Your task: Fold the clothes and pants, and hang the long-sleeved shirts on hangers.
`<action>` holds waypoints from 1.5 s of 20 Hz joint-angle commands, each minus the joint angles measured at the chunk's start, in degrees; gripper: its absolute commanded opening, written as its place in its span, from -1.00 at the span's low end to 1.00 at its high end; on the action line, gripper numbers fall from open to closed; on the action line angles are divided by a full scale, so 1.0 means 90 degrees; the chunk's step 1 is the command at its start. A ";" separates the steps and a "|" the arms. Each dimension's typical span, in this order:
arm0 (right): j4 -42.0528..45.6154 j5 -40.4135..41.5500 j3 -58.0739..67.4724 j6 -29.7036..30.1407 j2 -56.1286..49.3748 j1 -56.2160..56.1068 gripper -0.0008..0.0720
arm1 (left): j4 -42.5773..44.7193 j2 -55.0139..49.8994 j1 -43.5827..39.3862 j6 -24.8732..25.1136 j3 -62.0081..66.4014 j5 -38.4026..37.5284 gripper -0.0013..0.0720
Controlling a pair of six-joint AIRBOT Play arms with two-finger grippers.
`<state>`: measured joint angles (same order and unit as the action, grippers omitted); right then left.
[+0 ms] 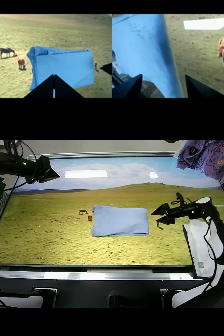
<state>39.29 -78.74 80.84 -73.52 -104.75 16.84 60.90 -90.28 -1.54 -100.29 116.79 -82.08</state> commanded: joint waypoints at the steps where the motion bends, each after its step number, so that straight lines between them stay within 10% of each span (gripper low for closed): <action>1: -0.0134 0.0342 -0.0248 0.0284 -0.0223 -0.0231 0.72 | 0.0000 -0.0007 0.0005 0.0000 0.0000 0.0005 -0.92; 11: 0.0175 0.0580 -0.0248 0.0005 -0.0299 -0.0814 0.48 | 0.0022 -0.0034 0.0005 -0.0002 -0.0124 0.0066 -0.92; 14: 0.0148 0.0549 -0.0209 0.0102 -0.0270 -0.0991 -0.89 | 0.0022 -0.0032 0.0005 -0.0002 -0.0172 0.0066 -0.92; 30: 0.1387 0.0731 0.3619 -0.2373 -0.0005 0.0522 -0.88 | 0.0019 -0.0032 0.0005 -0.0002 -0.0172 0.0063 -0.92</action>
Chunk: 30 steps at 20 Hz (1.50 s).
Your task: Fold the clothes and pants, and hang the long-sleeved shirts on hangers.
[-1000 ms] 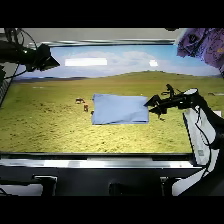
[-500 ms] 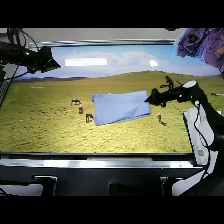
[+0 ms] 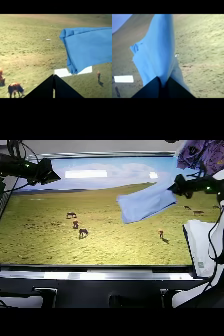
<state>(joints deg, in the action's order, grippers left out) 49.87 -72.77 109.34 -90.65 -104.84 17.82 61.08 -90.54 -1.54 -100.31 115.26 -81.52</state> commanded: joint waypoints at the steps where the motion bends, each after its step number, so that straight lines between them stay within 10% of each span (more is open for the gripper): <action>1: 0.0214 0.0112 0.0546 -0.0554 0.0010 0.0593 -0.88 | 0.0000 -0.0002 0.0005 0.0000 -0.0002 0.0000 -0.92; 30: 0.3245 -0.1668 0.0614 -0.3249 0.2113 0.2426 -0.88 | -0.0505 0.0029 -0.0117 0.0002 -0.0002 -0.0015 -0.92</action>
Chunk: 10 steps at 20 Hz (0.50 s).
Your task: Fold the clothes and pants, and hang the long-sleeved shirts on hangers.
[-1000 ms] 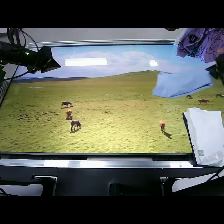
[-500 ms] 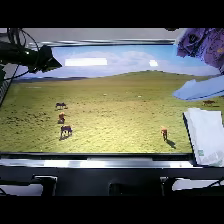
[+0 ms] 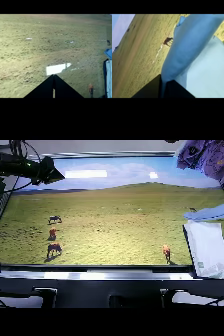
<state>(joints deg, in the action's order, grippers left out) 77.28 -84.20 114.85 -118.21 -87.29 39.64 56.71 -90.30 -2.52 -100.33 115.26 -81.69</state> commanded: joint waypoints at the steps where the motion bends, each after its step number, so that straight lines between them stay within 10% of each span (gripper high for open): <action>1: 0.0202 -0.0546 0.0002 -0.0185 0.0199 0.0002 -0.88 | -0.0019 0.0002 -0.0007 0.0007 -0.0002 0.0005 -0.92; 10: 0.1428 -0.2093 -0.0474 0.0755 0.0418 -0.0068 -0.88 | -0.0024 0.0002 -0.0007 0.0170 -0.0002 0.0005 -0.92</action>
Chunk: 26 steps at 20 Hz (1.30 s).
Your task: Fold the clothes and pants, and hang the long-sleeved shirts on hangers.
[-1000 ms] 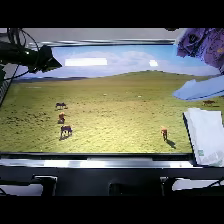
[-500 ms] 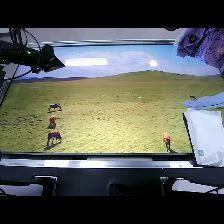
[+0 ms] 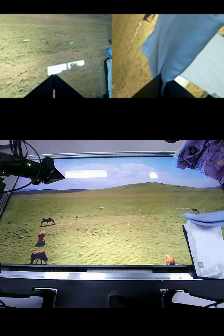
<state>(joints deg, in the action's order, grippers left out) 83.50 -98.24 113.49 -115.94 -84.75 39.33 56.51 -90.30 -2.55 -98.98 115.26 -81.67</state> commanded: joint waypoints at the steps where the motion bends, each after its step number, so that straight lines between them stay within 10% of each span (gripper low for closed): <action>1: 0.0979 -0.0457 -0.0668 0.0500 0.0304 -0.0007 -0.88 | -0.0022 0.0002 -0.0005 0.0019 -0.0002 0.0002 -0.92; 11: 0.1736 0.1350 -0.5083 0.0126 0.2169 -0.0007 -0.88 | -0.0437 0.0002 -0.0005 0.0017 -0.0002 0.0002 -0.92; 26: 0.2846 0.1207 -0.6261 0.0066 0.2174 -0.0007 -0.87 | -0.0454 0.0002 -0.0005 -0.0005 -0.0002 0.0000 -0.92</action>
<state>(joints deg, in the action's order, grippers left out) 108.07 -86.28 58.19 -115.35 -65.23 39.27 52.45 -90.30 -2.57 -98.98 115.26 -81.67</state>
